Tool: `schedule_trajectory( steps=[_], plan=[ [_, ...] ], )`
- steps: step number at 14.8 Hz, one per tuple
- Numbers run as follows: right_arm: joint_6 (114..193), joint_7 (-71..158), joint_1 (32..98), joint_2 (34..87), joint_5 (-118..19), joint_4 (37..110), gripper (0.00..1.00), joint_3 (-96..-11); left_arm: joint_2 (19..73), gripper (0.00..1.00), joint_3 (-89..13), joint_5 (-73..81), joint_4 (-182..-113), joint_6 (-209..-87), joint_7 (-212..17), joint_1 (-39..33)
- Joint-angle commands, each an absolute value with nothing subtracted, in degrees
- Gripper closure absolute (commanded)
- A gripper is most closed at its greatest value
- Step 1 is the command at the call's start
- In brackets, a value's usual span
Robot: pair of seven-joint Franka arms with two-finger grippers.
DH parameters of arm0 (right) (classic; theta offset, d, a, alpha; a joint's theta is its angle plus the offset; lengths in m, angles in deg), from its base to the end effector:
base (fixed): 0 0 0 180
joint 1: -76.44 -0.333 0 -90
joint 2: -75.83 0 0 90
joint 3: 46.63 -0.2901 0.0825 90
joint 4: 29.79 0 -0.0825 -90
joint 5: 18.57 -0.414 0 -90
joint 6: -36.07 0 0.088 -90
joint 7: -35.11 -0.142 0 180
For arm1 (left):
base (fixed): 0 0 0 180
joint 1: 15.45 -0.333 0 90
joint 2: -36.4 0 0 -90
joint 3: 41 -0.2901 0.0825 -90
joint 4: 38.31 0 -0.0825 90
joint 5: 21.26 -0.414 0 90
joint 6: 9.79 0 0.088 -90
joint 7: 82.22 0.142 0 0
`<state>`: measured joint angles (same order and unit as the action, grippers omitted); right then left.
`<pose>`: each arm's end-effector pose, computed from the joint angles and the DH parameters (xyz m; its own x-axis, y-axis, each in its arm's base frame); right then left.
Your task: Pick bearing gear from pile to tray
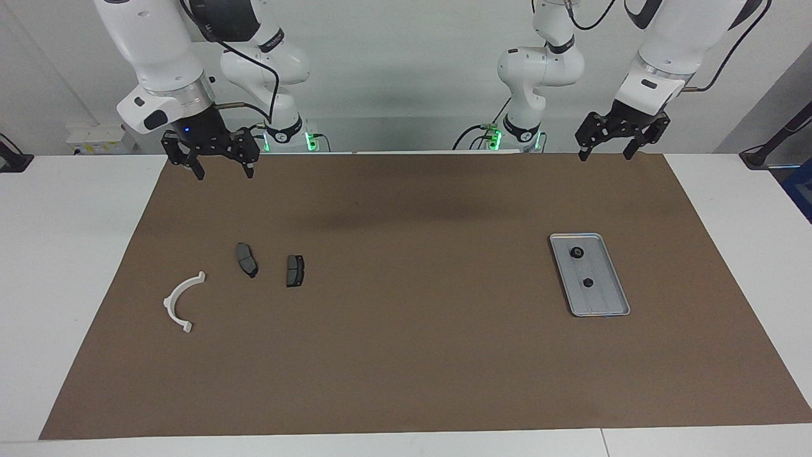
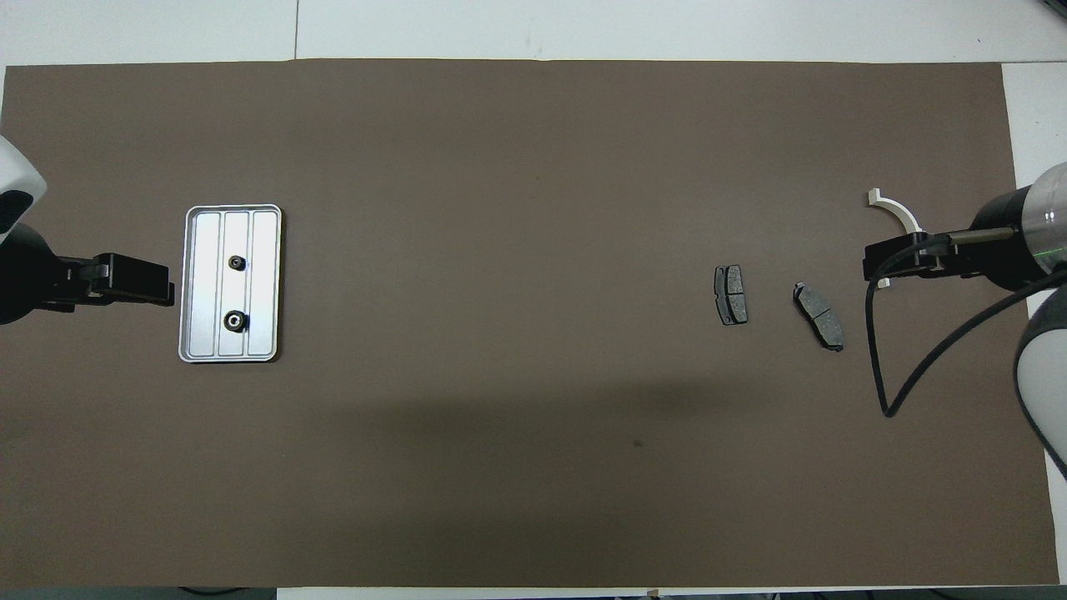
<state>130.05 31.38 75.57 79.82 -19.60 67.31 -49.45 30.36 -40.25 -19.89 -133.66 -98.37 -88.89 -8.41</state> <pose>0.5688 0.0398 0.5474 0.9999 -0.0020 0.0141 -0.0018 -0.9999 -0.0155 0.5451 -0.0783 0.5746 0.9997 -0.0201 -0.0153 -0.0197 -0.9996 0.0209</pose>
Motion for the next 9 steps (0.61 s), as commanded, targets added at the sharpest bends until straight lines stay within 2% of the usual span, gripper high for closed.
schedule_trajectory(
  steps=[1,9],
  plan=[
    [130.2,32.3,76.4,80.3,-20.1,67.3,0.00,-50.0,28.1,0.00,-40.9,-20.6,-136.1,-99.3,-89.0,-7.8],
    [130.2,32.3,76.4,80.4,-20.1,67.3,0.00,-50.0,27.8,0.00,-40.8,-20.6,-136.1,-98.8,-88.9,-7.7]
  ],
)
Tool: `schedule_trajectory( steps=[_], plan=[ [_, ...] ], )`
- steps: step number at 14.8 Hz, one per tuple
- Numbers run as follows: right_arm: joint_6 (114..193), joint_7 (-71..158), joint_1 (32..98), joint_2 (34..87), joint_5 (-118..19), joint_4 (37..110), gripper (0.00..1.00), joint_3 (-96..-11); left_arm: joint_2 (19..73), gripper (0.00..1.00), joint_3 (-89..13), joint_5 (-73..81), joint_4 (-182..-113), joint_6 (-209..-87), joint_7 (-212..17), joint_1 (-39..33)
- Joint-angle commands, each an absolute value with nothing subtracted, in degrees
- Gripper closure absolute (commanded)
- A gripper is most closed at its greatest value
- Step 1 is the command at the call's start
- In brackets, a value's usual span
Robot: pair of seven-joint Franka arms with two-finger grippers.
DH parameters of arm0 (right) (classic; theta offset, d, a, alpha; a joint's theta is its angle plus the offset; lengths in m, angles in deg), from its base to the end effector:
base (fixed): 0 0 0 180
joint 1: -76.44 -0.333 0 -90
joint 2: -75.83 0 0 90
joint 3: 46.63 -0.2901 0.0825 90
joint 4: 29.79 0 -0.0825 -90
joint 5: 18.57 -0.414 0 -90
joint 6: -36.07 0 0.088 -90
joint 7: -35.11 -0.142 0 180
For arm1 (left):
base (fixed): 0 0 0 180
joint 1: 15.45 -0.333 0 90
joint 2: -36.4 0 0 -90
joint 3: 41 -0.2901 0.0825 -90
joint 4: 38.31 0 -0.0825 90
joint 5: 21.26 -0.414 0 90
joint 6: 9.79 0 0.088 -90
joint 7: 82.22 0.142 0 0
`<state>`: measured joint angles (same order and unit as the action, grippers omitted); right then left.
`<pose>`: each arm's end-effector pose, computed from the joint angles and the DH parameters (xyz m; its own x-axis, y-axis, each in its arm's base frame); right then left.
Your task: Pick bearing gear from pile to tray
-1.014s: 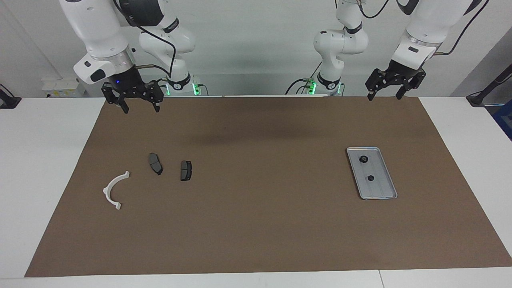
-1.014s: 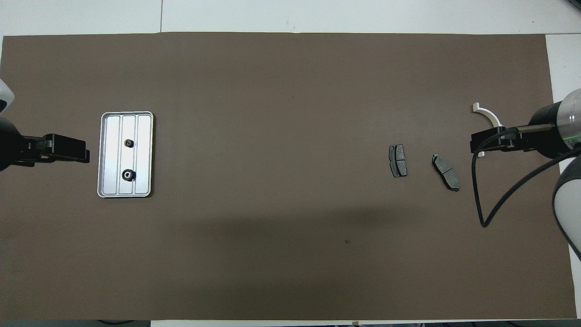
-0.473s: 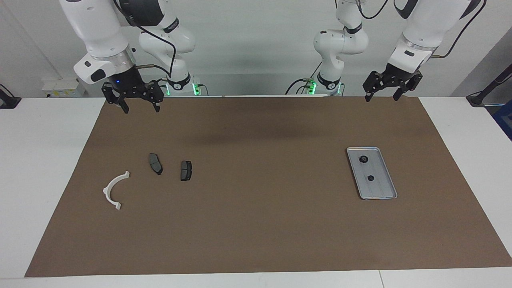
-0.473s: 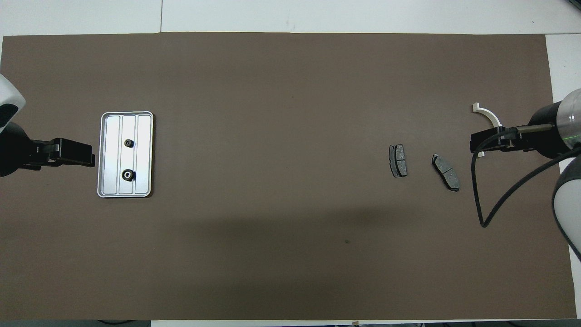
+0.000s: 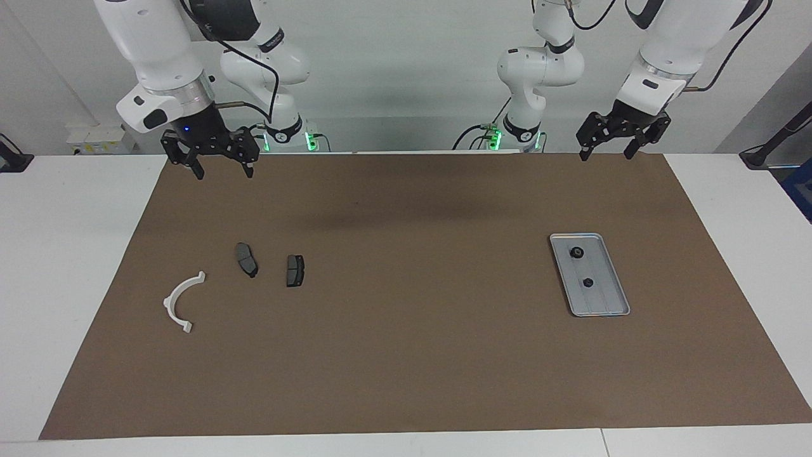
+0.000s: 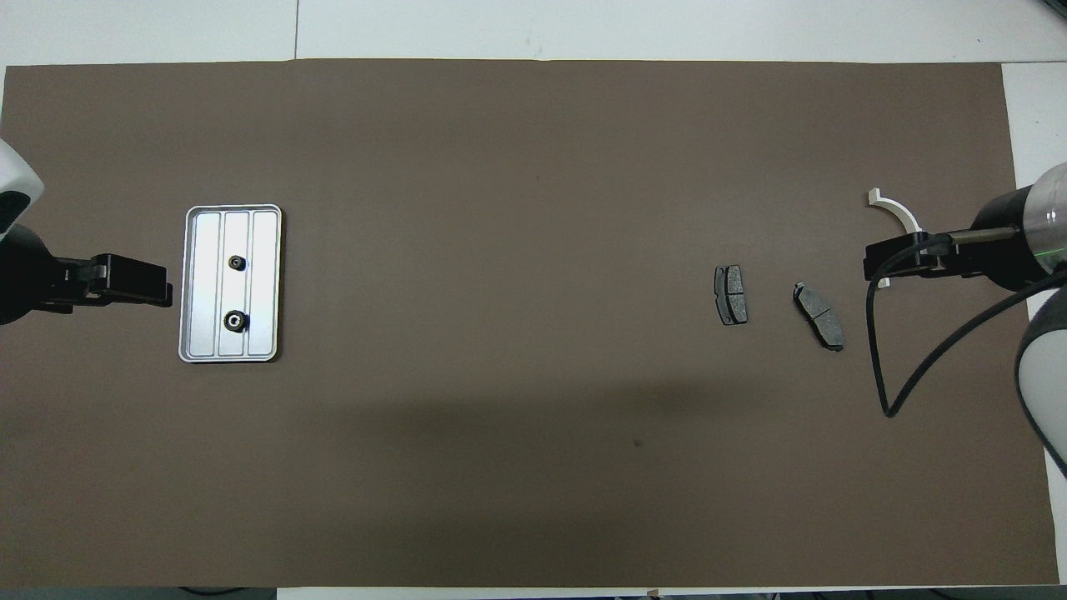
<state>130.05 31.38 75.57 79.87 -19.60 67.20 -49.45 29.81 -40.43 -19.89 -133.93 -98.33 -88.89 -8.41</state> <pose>0.5687 0.0398 0.5488 0.9999 -0.0020 0.0169 -0.0017 -0.9999 -0.0156 0.5427 -0.0762 0.5774 0.9998 -0.0170 -0.0111 -0.0167 -0.9996 0.0216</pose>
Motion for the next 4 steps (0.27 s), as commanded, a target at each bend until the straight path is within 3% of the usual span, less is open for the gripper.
schedule_trajectory(
  steps=[1,4],
  plan=[
    [130.1,32.4,76.5,80.4,-20.1,67.3,0.00,-50.0,27.9,0.00,-40.8,-20.6,-136.1,-98.8,-88.9,-7.6],
    [130.2,32.4,76.6,80.4,-20.1,67.3,0.00,-49.9,27.9,0.00,-40.9,-20.6,-136.2,-99.4,-88.8,-7.7]
  ],
)
